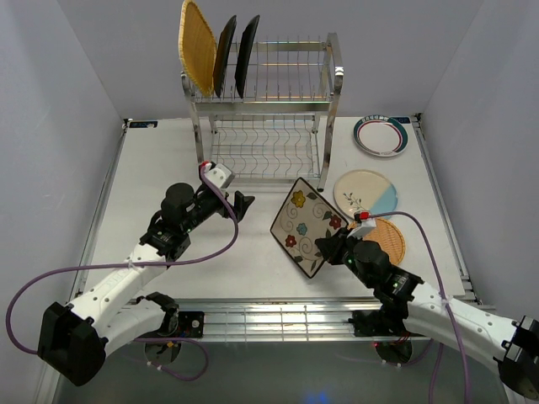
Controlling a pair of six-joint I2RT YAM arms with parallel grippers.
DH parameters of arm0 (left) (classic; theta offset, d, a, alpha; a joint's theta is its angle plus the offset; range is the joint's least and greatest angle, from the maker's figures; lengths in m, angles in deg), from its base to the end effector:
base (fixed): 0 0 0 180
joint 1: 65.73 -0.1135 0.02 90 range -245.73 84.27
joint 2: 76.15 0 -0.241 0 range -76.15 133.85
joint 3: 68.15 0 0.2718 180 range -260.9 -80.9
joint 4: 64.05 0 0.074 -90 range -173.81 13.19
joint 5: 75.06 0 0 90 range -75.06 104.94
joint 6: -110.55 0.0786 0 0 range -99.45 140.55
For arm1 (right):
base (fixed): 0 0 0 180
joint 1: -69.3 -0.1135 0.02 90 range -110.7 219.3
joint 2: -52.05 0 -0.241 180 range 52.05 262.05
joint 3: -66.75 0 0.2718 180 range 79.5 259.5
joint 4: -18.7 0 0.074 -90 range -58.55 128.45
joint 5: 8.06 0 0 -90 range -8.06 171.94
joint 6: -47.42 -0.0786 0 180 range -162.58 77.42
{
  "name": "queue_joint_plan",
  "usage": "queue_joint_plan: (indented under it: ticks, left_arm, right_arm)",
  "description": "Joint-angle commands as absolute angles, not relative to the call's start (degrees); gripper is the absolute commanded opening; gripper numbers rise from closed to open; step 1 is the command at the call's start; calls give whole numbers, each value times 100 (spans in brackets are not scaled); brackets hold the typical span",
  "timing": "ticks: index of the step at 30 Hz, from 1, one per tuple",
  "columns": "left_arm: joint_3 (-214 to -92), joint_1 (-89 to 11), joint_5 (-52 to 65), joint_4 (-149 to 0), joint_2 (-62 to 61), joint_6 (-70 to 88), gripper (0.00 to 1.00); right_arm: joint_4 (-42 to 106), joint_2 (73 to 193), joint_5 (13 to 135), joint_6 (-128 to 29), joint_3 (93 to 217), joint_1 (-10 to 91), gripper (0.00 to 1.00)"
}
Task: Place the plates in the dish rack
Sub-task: Pick up the plate at the center of the board.
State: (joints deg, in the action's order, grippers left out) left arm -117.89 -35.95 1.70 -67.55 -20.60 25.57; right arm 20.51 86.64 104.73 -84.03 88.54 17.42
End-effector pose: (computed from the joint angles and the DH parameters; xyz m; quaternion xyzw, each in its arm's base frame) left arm 0.2537 -0.1659 0.2604 0.2976 0.7001 -0.2237 0.6093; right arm 0.1649 0.1609 0.1532 0.0498 0.7834 0.3287 0.5251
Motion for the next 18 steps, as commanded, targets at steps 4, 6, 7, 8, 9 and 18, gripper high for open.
queue_joint_plan:
  ticks: [4, 6, 7, 8, 9, 18]
  left_arm:
    - [-11755, -3620, 466, -6556, -2051, 2503, 98]
    - [-11755, -3620, 395, -6547, -2016, 2503, 98]
    - [-11755, -3620, 360, -6555, -1999, 2512, 98]
    - [-11755, -3620, 212, -6556, -1998, 2503, 98]
    - [-11746, -3620, 71, -6556, -1972, 2521, 98]
    - [-11641, -3787, -1562, -6591, -1858, 2679, 98]
  right_arm:
    - [1967, 8396, 10577, -7739, 9751, 1727, 8]
    - [1993, 8431, 10524, -7712, 9796, 1727, 8]
    - [1993, 8483, 10480, -7712, 9787, 1727, 8]
    - [1950, 8518, 10445, -7712, 9779, 1727, 8]
    - [1941, 8545, 10427, -7703, 9761, 1727, 8]
    - [1546, 8291, 10119, -7220, 9559, 1727, 8]
